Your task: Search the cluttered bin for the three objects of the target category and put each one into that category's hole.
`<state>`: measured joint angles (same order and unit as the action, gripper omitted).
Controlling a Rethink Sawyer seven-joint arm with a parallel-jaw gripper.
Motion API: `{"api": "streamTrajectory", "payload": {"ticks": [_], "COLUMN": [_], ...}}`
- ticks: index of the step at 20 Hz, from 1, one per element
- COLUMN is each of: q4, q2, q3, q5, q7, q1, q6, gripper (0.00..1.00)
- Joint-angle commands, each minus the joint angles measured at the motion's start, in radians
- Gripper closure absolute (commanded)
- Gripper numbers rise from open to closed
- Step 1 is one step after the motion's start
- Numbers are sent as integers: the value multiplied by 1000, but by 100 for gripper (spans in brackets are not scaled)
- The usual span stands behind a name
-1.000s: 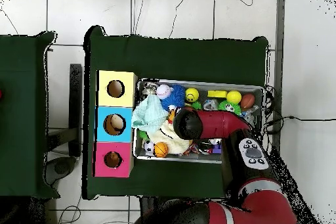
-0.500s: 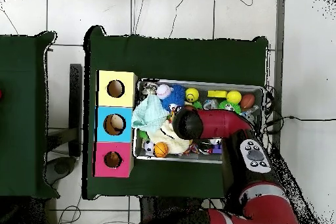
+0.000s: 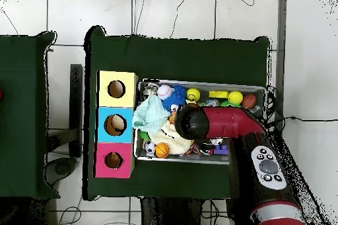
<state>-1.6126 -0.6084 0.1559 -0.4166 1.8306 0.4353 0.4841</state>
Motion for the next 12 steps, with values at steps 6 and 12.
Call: {"api": "streamTrajectory", "payload": {"ticks": [6, 12], "q4": [-41, -54], "q2": [-81, -157], "q3": [167, 194], "q5": [-36, 22], "q7": [-178, -172], "q1": [48, 51], "q6": [90, 205], "gripper": [100, 100]}}
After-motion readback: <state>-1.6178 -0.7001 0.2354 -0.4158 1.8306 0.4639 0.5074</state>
